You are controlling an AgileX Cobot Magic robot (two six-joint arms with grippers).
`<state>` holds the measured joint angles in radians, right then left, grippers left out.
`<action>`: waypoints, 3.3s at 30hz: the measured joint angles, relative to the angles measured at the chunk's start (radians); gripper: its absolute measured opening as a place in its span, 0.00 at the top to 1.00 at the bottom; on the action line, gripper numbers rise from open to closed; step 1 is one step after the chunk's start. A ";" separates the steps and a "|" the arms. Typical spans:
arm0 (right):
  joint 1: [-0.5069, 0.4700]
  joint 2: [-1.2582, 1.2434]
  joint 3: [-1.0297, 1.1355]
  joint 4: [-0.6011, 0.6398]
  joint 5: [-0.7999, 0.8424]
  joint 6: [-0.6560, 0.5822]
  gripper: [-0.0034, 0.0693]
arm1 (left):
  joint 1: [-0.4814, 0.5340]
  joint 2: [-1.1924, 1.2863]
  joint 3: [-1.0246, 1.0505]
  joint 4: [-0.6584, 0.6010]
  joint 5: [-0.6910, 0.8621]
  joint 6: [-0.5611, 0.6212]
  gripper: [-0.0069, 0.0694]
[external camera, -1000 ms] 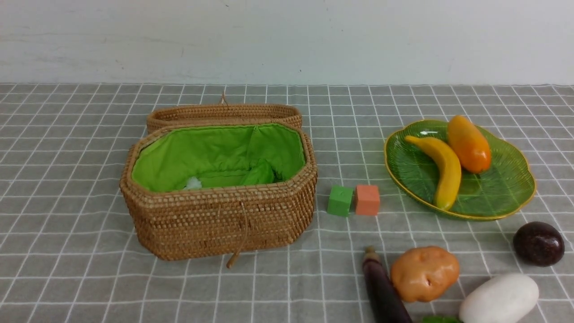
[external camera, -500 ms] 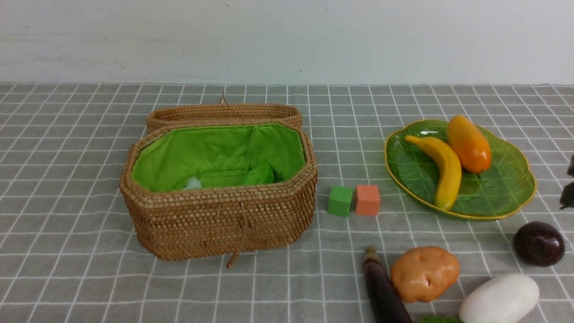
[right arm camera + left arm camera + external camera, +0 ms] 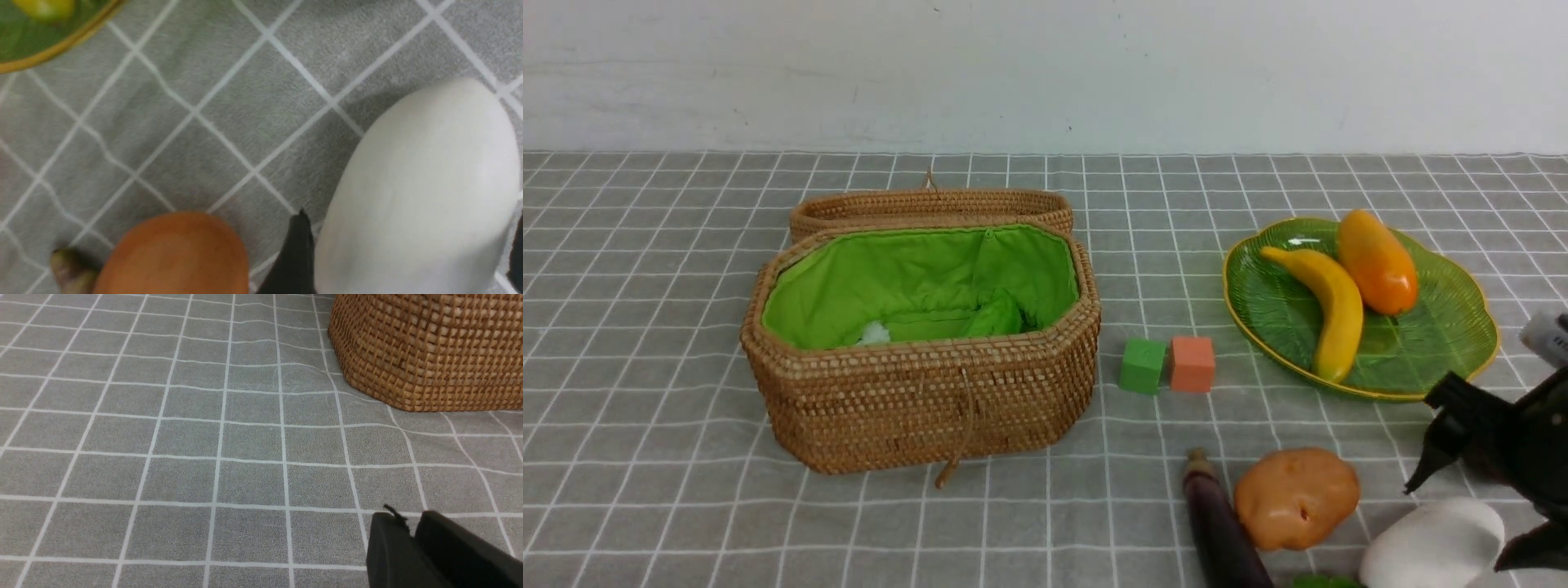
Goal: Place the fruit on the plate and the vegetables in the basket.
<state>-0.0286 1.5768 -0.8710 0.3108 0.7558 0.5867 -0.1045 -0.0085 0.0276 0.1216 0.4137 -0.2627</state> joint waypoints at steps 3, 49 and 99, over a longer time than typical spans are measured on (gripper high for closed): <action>0.000 0.068 0.000 -0.017 -0.006 -0.019 0.19 | 0.000 0.000 0.000 0.000 0.000 0.000 0.79; 0.561 0.427 -0.858 0.791 -0.319 -1.413 0.04 | 0.000 0.000 0.000 0.000 0.001 0.000 0.73; 0.289 0.067 -0.011 0.051 -0.322 0.158 0.23 | 0.000 0.000 0.000 0.000 0.001 0.000 0.67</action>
<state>0.2607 1.6436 -0.8815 0.3618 0.4337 0.7449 -0.1045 -0.0085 0.0276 0.1216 0.4145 -0.2627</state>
